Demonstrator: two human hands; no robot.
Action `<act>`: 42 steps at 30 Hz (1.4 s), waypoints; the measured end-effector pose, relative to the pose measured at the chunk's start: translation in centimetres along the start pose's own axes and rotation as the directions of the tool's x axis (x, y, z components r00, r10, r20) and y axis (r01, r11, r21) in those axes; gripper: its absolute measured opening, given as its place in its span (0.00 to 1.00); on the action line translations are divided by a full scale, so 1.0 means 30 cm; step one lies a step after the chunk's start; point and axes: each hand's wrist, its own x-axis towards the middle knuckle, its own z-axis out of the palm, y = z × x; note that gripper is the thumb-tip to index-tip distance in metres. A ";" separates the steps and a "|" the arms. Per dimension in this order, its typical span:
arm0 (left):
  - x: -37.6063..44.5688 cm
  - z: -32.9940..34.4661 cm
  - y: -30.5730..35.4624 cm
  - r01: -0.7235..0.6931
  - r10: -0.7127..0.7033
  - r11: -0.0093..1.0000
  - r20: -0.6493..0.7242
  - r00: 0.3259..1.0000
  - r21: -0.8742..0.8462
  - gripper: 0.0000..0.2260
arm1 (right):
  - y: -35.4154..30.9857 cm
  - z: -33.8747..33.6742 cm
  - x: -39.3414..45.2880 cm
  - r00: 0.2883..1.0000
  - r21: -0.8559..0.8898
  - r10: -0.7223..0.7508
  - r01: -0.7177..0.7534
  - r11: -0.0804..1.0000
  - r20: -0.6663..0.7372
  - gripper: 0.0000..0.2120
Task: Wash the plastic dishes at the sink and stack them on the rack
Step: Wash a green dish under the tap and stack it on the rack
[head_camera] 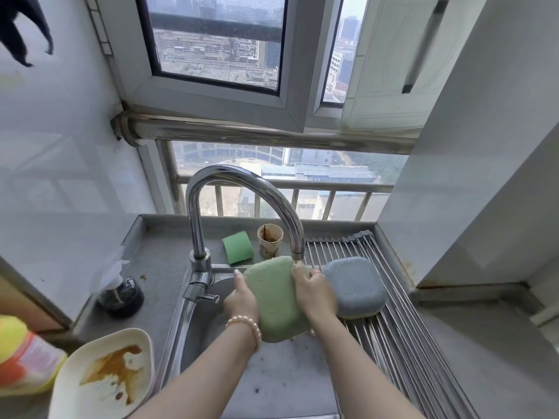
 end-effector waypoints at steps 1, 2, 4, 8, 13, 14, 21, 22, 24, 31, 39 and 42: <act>0.016 -0.010 -0.007 0.043 -0.043 0.999 0.007 0.999 0.009 0.26 | 0.009 -0.017 0.018 0.999 0.069 0.025 -0.029 0.997 0.047 0.27; 0.035 -0.015 -0.022 0.094 -0.095 0.995 0.044 0.995 0.020 0.28 | 0.019 -0.028 0.029 0.996 0.148 0.040 -0.052 0.988 0.081 0.27; 0.070 -0.012 -0.048 0.220 -0.222 0.975 0.167 0.961 0.031 0.33 | 0.032 -0.053 0.031 0.996 0.286 0.054 -0.073 0.956 0.074 0.30; 0.030 -0.032 -0.014 0.398 -0.490 0.870 0.424 0.762 0.291 0.34 | 0.046 -0.100 0.011 0.978 0.085 -0.193 0.200 0.976 -0.075 0.31; 0.028 -0.065 0.030 0.550 -0.552 0.806 0.614 0.565 0.218 0.31 | 0.083 -0.074 -0.047 0.535 -0.257 -0.830 0.790 0.557 -0.157 0.22; 0.033 -0.060 0.026 0.574 -0.520 0.808 0.621 0.587 0.133 0.28 | 0.098 -0.062 -0.054 0.438 -0.282 -0.892 0.846 0.452 -0.115 0.22; 0.052 -0.046 -0.018 0.384 -0.172 0.903 0.661 0.731 -0.190 0.22 | 0.156 -0.045 -0.098 0.828 -0.562 -0.395 0.560 0.609 0.397 0.52; 0.051 -0.041 -0.031 0.377 -0.149 0.899 0.655 0.741 -0.222 0.21 | 0.146 -0.035 -0.097 0.861 -0.596 -0.286 0.500 0.628 0.420 0.57; 0.037 -0.028 -0.061 0.363 -0.104 0.888 0.645 0.757 -0.283 0.21 | 0.118 0.006 -0.099 0.883 -0.608 -0.162 0.426 0.670 0.440 0.53; 0.066 -0.061 -0.053 0.166 -0.024 0.950 0.468 0.884 -0.264 0.19 | 0.063 0.092 -0.149 0.659 -0.366 -0.427 0.724 0.585 0.619 0.28; 0.112 -0.193 0.012 0.233 -0.285 0.958 0.471 0.835 0.167 0.32 | 0.211 0.010 -0.119 0.699 -0.123 -0.608 0.689 0.715 0.377 0.07; 0.139 -0.224 0.035 0.006 -0.235 0.841 0.356 0.904 0.540 0.35 | 0.217 -0.034 -0.103 0.875 0.300 -0.344 0.246 0.922 0.341 0.06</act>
